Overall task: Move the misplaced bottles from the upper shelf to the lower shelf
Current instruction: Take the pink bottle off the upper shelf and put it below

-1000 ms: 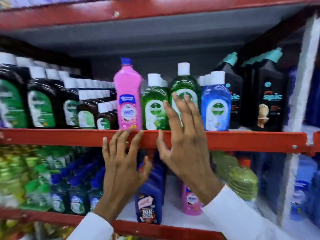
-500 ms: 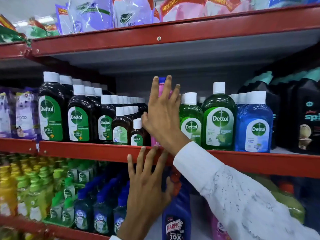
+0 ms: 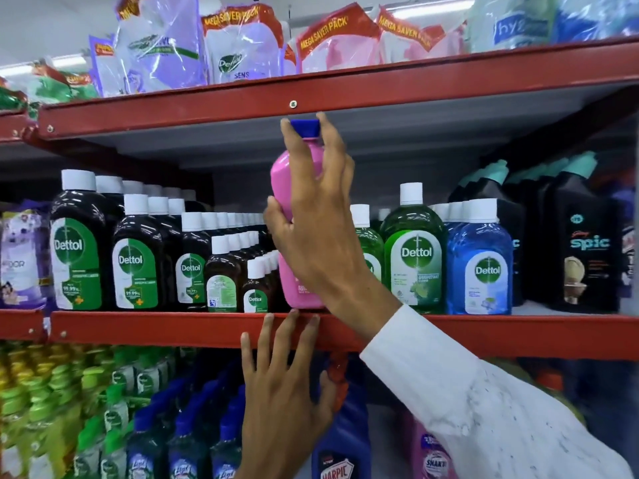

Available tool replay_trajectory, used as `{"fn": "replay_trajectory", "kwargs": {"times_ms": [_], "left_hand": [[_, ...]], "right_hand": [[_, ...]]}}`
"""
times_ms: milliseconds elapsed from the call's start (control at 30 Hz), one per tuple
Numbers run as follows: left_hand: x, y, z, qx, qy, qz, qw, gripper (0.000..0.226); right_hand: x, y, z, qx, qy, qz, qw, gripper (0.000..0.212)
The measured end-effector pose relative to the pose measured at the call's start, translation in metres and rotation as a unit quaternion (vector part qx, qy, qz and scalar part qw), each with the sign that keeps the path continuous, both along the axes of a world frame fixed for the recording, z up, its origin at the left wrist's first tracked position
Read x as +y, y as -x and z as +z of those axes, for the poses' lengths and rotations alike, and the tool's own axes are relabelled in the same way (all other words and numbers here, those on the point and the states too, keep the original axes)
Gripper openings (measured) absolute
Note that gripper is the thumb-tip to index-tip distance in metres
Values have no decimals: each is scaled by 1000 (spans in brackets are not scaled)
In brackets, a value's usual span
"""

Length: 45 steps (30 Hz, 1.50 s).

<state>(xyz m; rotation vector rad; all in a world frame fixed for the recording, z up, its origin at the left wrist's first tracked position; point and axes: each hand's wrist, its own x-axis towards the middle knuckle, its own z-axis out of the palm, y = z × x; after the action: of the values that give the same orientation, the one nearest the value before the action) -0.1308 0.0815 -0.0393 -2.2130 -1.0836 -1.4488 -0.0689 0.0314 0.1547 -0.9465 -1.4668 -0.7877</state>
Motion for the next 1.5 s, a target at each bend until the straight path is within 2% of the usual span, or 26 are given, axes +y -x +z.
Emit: {"fn": "replay_trajectory", "kwargs": {"times_ms": [200, 433, 600, 767, 933, 1067, 1333, 1433, 1500], "left_hand": [[-3, -11, 3, -39, -14, -2, 999, 67], [-16, -25, 7, -11, 7, -1, 1000, 72], [-21, -33, 10, -34, 25, 9, 999, 72], [-22, -33, 8, -31, 25, 4, 999, 71], [-25, -31, 7, -23, 37, 6, 999, 76], [-25, -31, 7, -25, 43, 1, 999, 79], [-23, -31, 2, -15, 52, -8, 999, 84], [-30, -37, -9, -45, 49, -16, 998, 83], [-40, -45, -30, -78, 34, -57, 995, 74]], "right_hand": [[-69, -30, -38, -6, 20, 30, 999, 79], [-117, -104, -125, 28, 70, 10, 997, 75], [-112, -140, -188, 64, 80, -30, 994, 69], [-88, -152, -250, 144, 78, -50, 985, 63], [-58, -159, -293, 178, 121, -62, 975, 63], [-39, -163, -314, 183, 171, -62, 966, 62], [-31, -167, -318, 164, 183, -81, 966, 55], [-36, -170, -320, 166, 182, -73, 966, 54], [-44, -173, -321, 165, 186, -67, 966, 58]]}}
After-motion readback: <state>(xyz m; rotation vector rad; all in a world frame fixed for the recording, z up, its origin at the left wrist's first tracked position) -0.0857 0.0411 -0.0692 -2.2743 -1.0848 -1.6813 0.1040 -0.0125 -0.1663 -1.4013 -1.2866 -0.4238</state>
